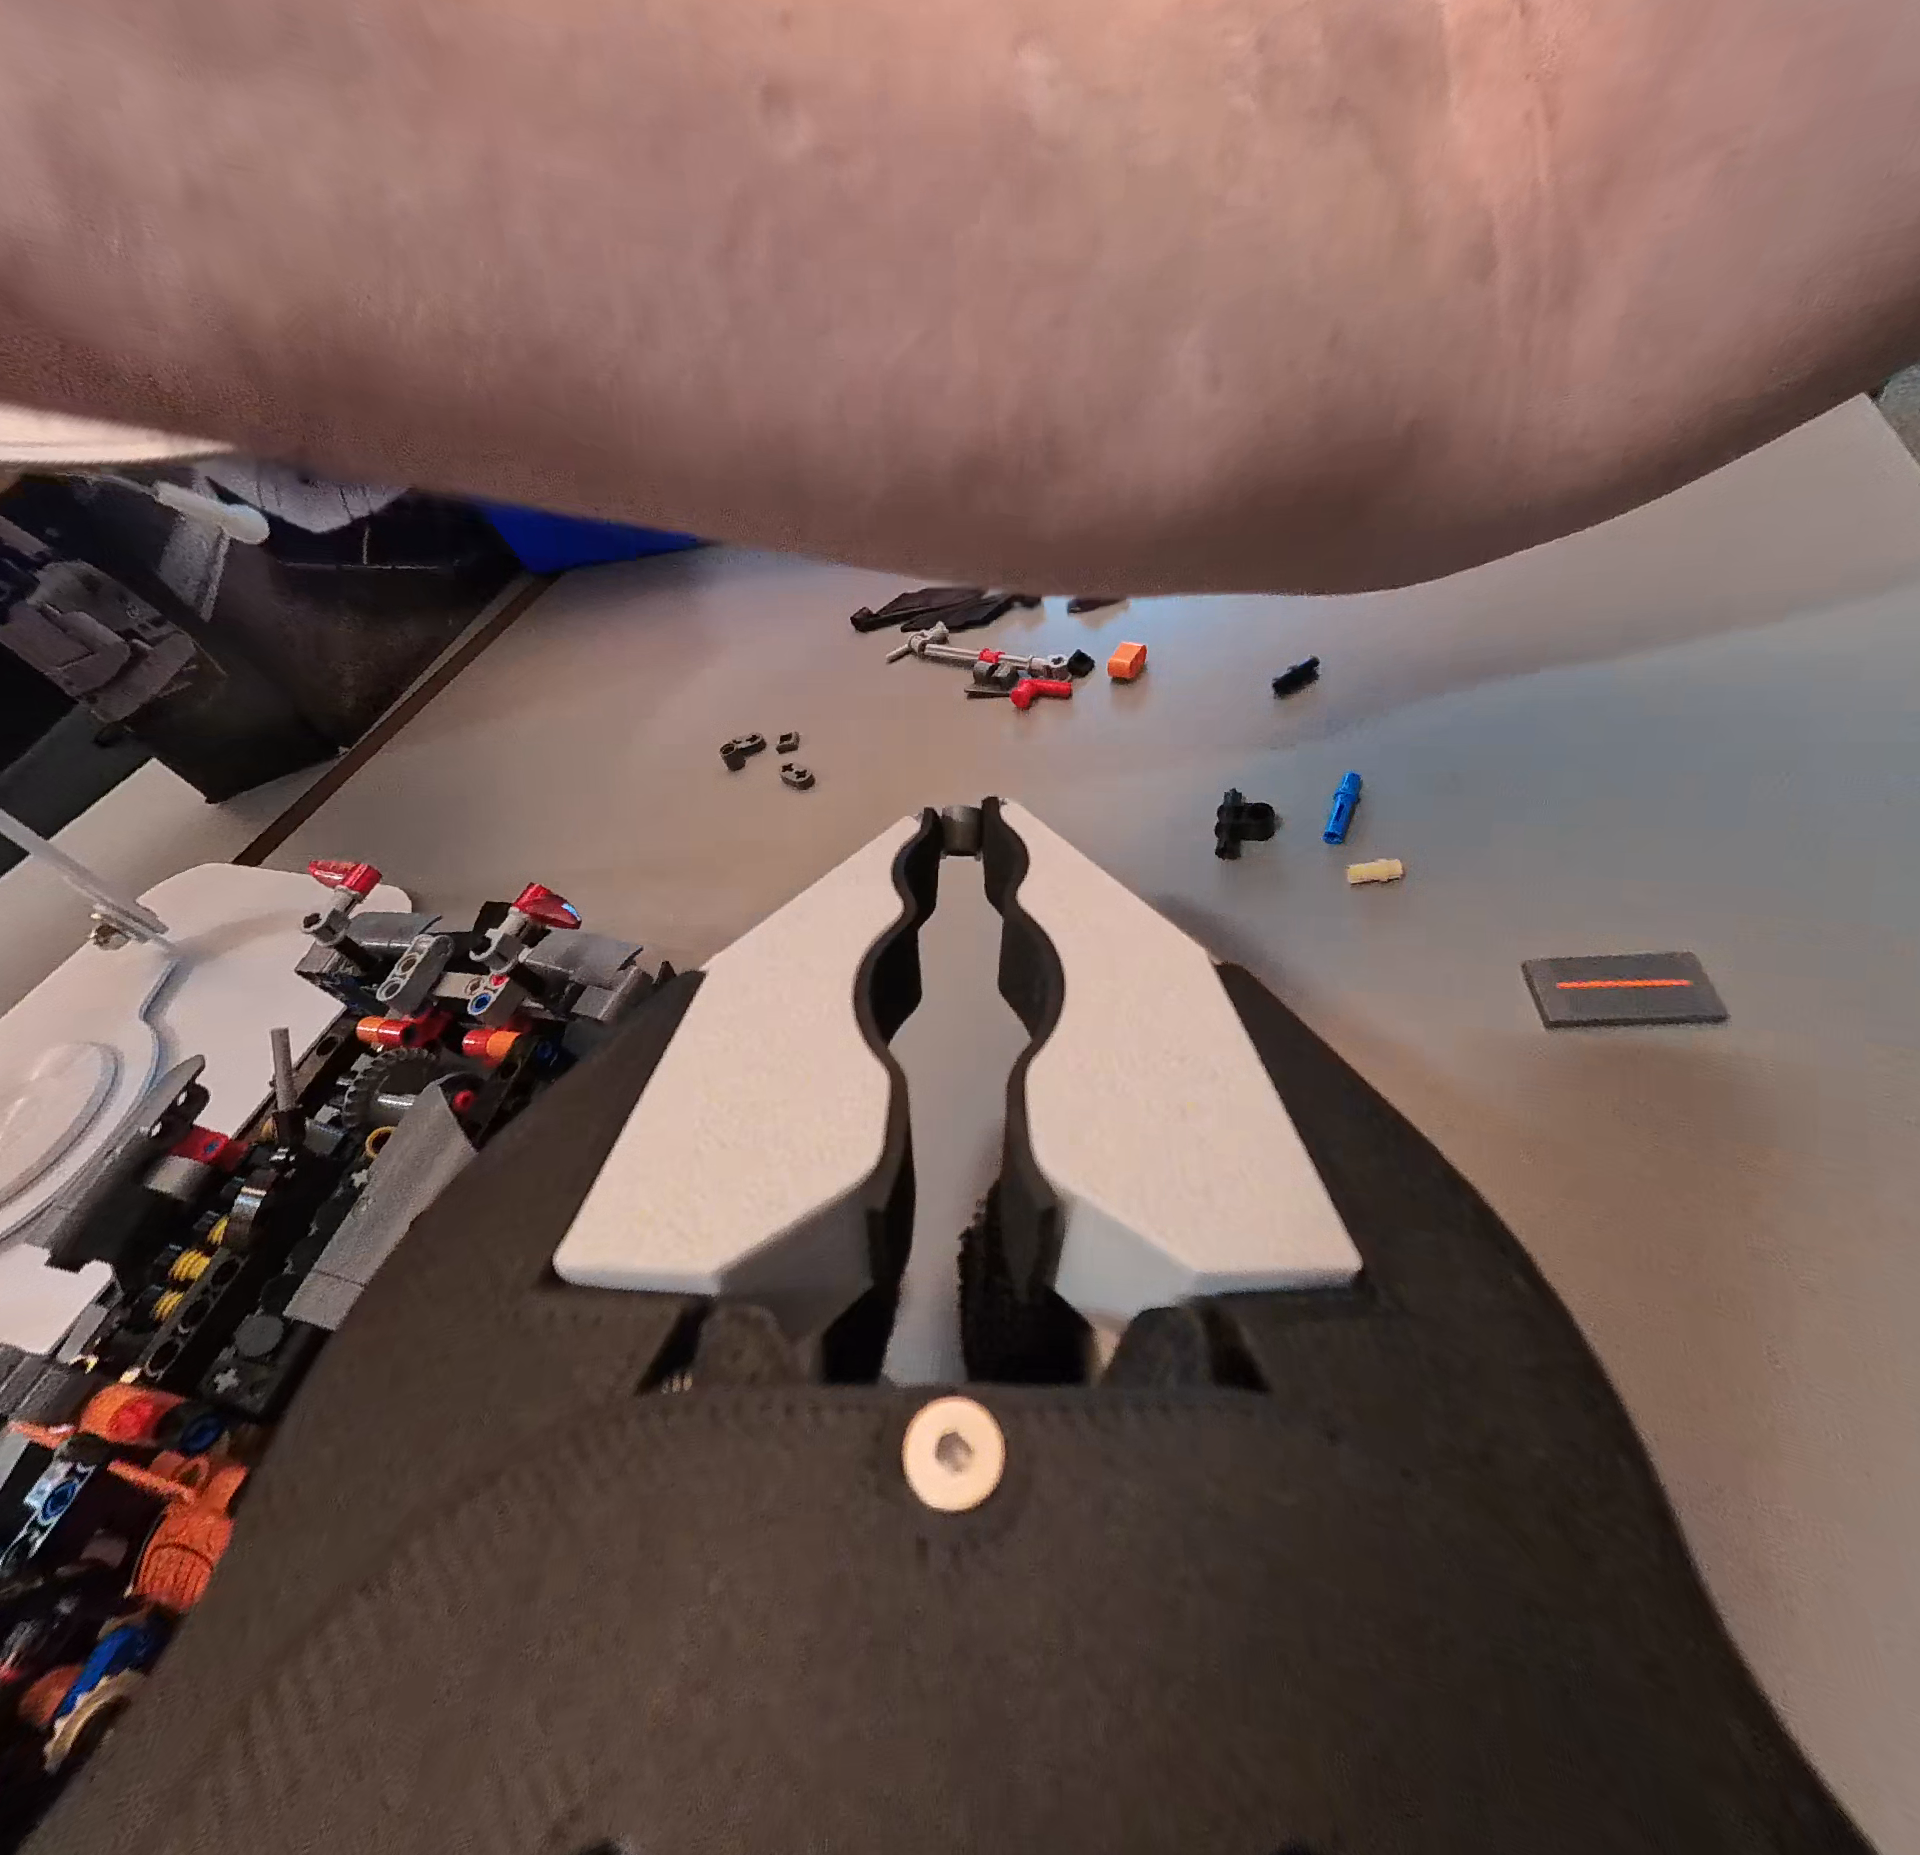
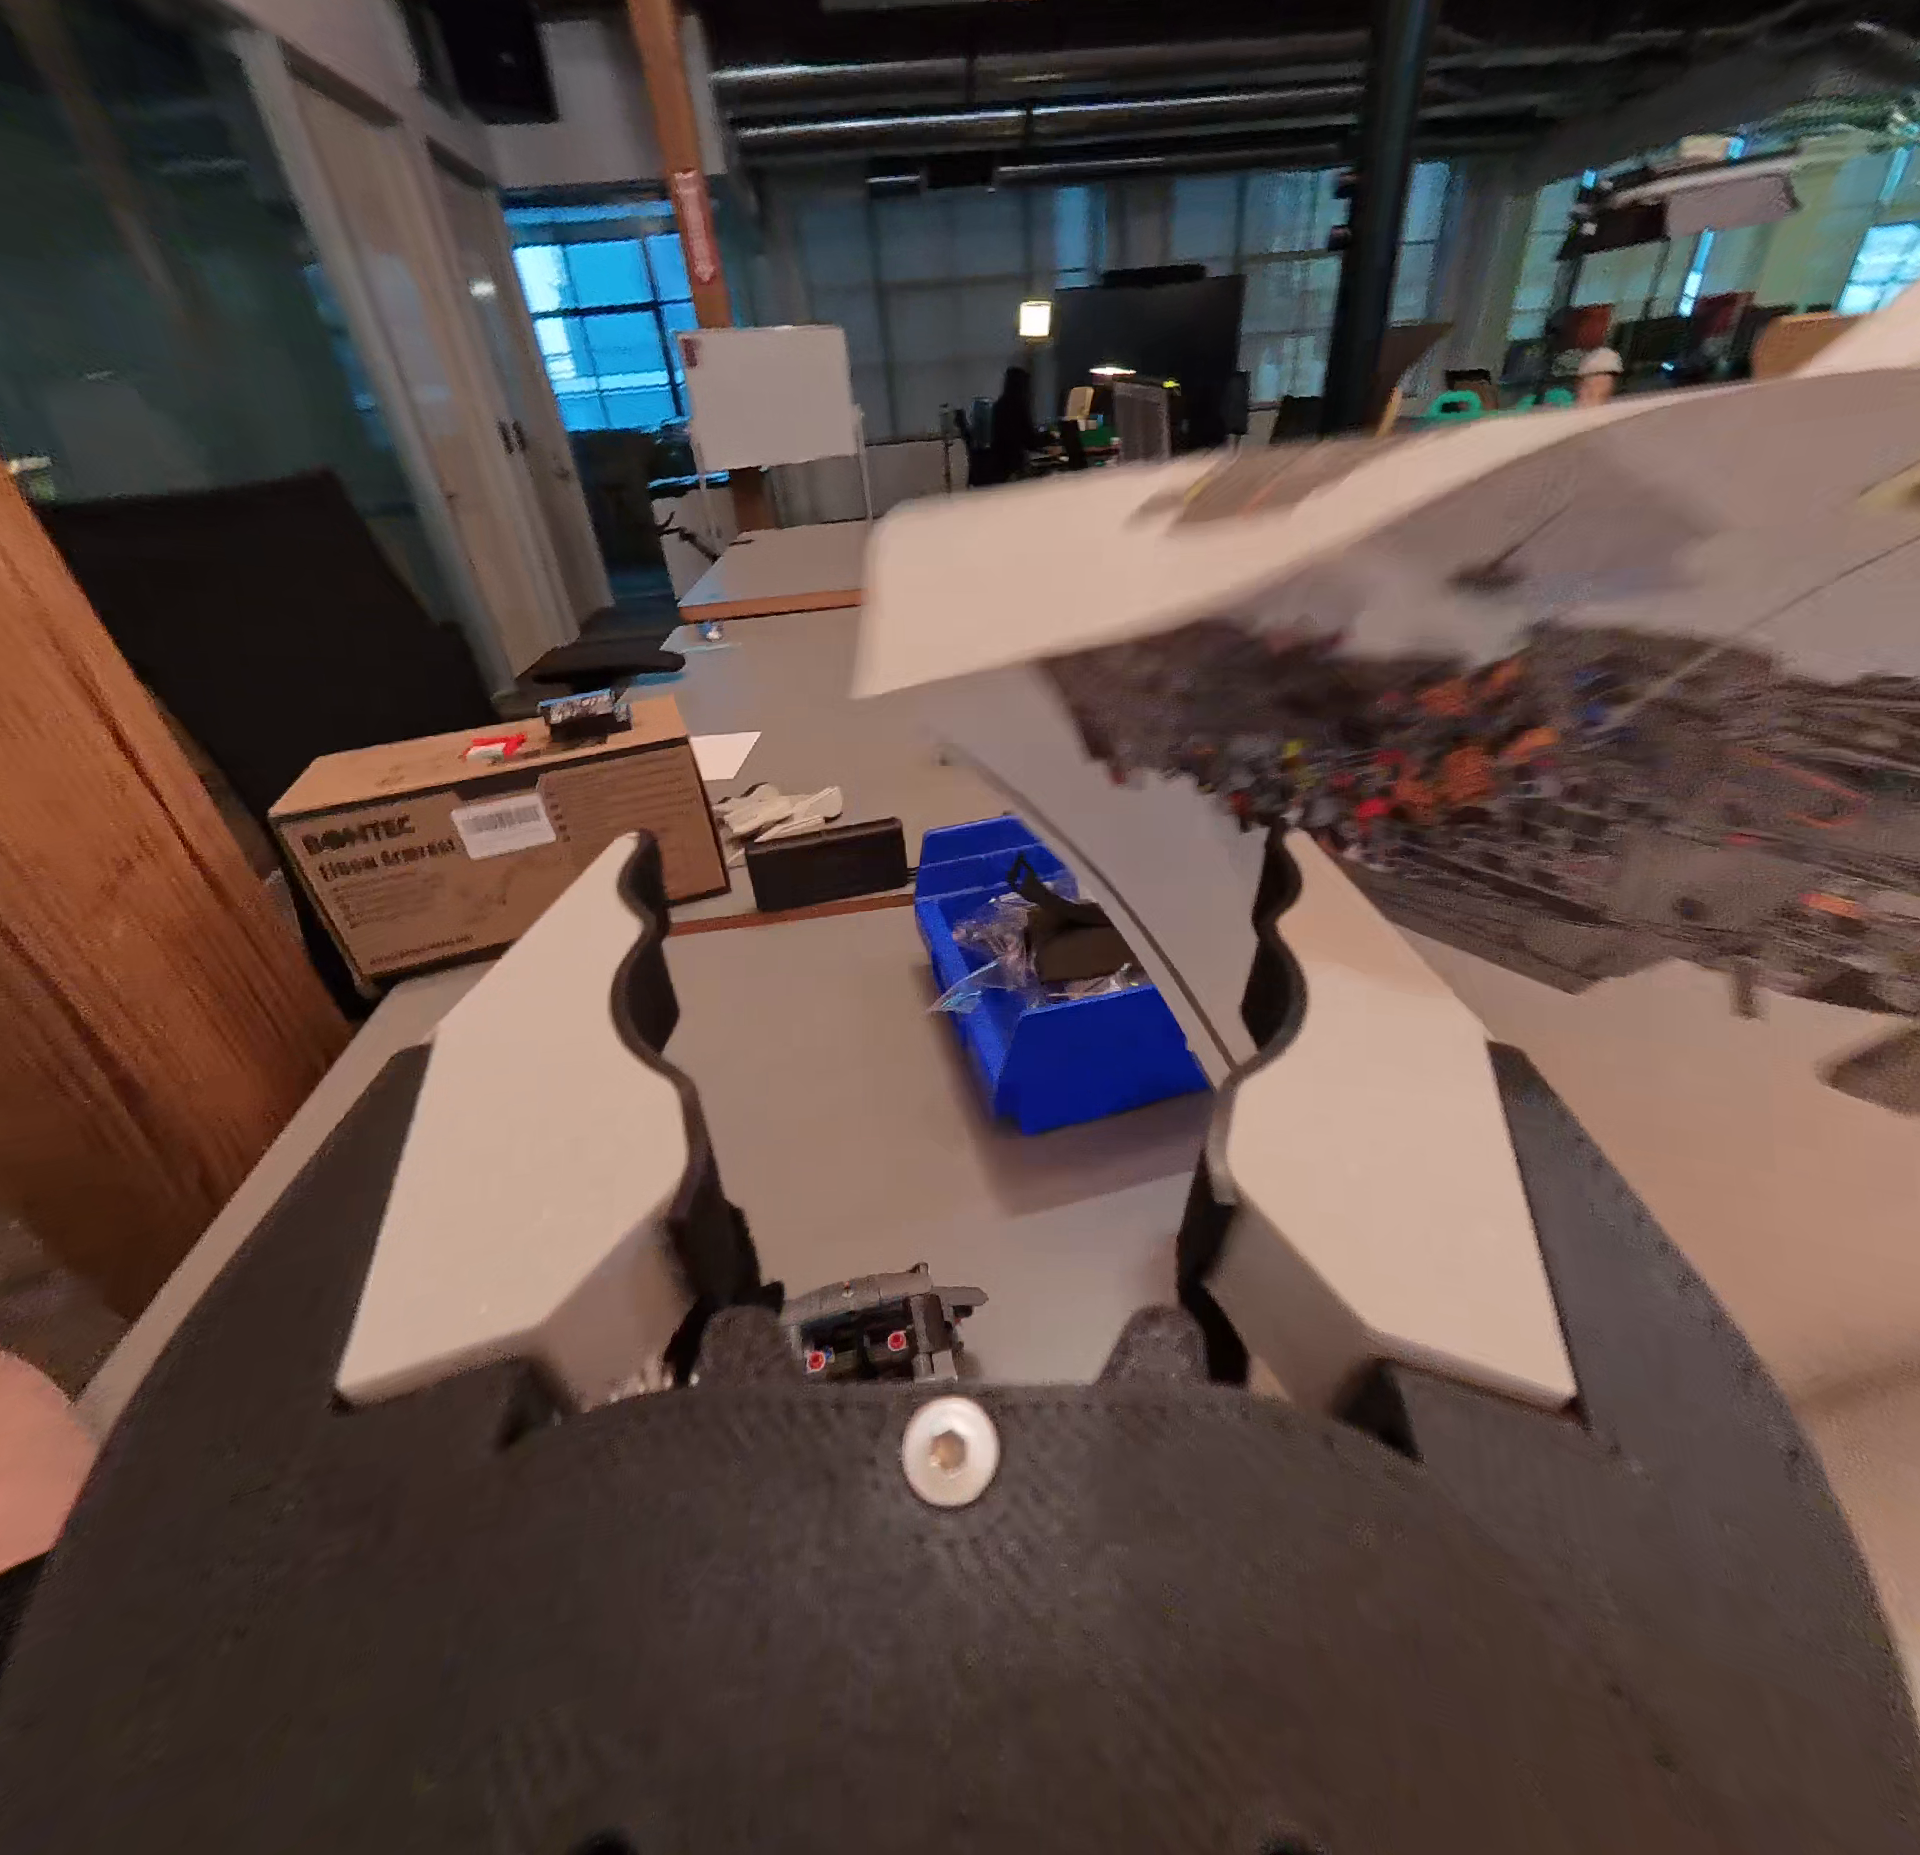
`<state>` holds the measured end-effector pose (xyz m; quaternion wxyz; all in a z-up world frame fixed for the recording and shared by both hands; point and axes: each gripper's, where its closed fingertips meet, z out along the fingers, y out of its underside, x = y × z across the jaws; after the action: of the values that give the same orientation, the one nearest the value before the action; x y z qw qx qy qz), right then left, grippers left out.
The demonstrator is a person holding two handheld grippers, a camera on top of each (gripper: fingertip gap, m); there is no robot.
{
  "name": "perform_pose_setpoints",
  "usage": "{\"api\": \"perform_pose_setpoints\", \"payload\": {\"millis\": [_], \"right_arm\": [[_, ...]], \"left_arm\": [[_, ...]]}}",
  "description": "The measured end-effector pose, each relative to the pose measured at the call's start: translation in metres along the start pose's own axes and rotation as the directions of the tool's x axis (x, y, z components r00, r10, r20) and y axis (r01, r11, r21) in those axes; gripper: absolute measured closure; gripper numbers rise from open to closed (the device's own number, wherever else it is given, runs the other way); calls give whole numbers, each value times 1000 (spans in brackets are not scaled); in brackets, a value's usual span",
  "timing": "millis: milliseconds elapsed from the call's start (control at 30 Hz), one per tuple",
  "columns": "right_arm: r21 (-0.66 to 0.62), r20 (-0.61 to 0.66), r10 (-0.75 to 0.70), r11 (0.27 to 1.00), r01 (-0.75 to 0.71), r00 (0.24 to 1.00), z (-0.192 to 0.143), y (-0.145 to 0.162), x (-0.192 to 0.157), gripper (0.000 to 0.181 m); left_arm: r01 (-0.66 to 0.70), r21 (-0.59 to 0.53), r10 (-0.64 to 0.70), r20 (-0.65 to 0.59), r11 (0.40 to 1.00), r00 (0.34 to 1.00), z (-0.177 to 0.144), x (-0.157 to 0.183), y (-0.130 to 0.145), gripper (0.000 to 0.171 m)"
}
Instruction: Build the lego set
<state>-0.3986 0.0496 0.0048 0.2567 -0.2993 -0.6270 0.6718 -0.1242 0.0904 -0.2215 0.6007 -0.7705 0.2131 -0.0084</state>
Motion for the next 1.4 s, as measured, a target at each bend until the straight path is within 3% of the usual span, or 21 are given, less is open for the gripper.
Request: {"api": "perform_pose_setpoints", "payload": {"millis": [167, 433, 633, 1100, 1200, 1300, 1400], "right_arm": [[-187, -27, -104, 977, 97, 994, 24, 40, -4, 66], [-282, -137, -191, 948, 147, 972, 16, 59, 20, 73], [-375, -200, -187, 922, 101, 962, 7, 74, 40, 73], [-388, -193, -164, 918, 79, 967, -3, 72, 36, 74], [-386, -175, -165, 918, 87, 971, -11, 69, 27, 76], [-385, -168, -165, 919, 90, 972, -23, 67, 19, 77], [-376, -180, -179, 921, 100, 967, -37, 61, 13, 78]], "left_arm": [[3, 3, -3, 1, 1000, 1000, 0, -1, 0, 166], [21, 11, -22, 9, 1000, 1000, -1, -5, -1, 166], [24, 11, -24, 11, 1000, 1000, -1, -6, -1, 166], [21, 8, -21, 17, 1000, 1000, -2, -7, 0, 166], [-13, -45, 14, 26, 999, 1000, 0, -7, 8, 166], [-93, -167, 95, 0, 982, 996, 7, 0, 26, 165], [-144, -191, 140, -34, 971, 990, 11, 12, 29, 163]]}}
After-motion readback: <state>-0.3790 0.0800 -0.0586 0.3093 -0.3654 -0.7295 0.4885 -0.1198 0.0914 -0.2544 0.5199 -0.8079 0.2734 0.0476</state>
